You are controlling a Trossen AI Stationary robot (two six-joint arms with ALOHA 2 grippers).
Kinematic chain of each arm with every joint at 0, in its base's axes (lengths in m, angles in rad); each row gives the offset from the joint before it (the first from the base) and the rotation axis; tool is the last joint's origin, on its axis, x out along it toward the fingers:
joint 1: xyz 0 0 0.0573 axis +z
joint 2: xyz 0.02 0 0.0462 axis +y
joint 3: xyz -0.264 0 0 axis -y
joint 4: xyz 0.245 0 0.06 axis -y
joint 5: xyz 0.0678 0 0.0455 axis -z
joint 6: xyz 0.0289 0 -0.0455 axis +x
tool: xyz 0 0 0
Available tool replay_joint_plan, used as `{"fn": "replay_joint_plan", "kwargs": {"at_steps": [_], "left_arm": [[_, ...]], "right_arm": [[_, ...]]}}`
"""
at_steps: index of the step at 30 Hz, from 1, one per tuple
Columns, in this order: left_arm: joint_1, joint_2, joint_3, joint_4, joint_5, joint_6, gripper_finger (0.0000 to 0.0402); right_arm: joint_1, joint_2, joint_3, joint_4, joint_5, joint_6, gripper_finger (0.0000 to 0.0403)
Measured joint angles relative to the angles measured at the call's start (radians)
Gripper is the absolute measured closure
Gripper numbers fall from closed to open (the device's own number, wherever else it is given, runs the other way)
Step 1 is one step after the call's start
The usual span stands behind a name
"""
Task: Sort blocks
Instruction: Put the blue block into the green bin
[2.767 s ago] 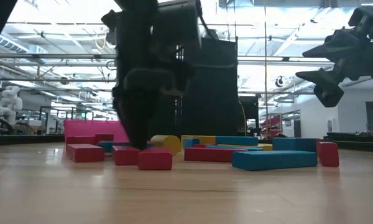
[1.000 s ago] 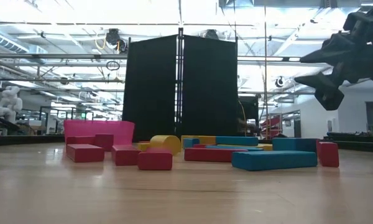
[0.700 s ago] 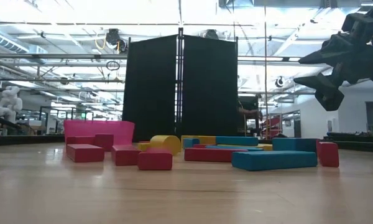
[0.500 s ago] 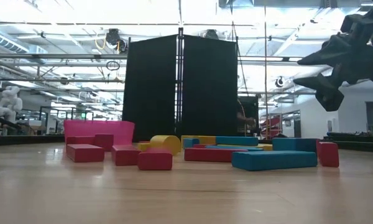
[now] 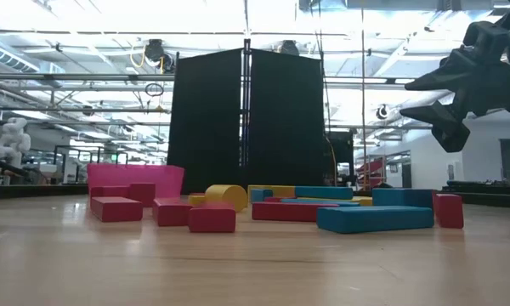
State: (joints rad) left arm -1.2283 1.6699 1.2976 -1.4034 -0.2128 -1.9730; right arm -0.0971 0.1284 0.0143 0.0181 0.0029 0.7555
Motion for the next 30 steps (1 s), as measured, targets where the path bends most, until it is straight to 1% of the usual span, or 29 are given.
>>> {"fn": "replay_joint_plan", "kwargs": {"at_steps": [3, 7, 10, 17, 23, 27, 30], "left_arm": [[0.034, 0.001, -0.028, 0.052, 0.017, 0.080, 0.0296], [0.094, -0.036, -0.126, 0.214, 0.033, 0.190, 0.0296], [0.126, -0.057, -0.203, 0.314, 0.071, 0.274, 0.0296], [0.141, -0.093, -0.332, 0.443, 0.107, 0.313, 0.0296], [0.141, -0.098, -0.407, 0.641, 0.138, 0.378, 0.0296], [0.141, -0.099, -0.440, 0.674, 0.140, 0.390, 0.0296], [0.141, -0.098, -0.458, 0.657, 0.144, 0.407, 0.0296]], "right_arm": [[0.000, 0.000, 0.000, 0.000, 0.000, 0.000, 0.0204], [0.000, 0.000, 0.000, 0.000, 0.002, 0.000, 0.0204], [0.000, 0.000, 0.000, 0.000, 0.002, 0.000, 0.0204], [0.000, 0.000, 0.000, 0.000, 0.002, 0.000, 0.0204], [0.000, 0.000, 0.000, -0.001, 0.002, 0.000, 0.0204], [0.000, 0.000, 0.000, -0.001, 0.003, 0.000, 0.0204], [0.000, 0.000, 0.000, -0.001, 0.003, 0.000, 0.0204]]}}
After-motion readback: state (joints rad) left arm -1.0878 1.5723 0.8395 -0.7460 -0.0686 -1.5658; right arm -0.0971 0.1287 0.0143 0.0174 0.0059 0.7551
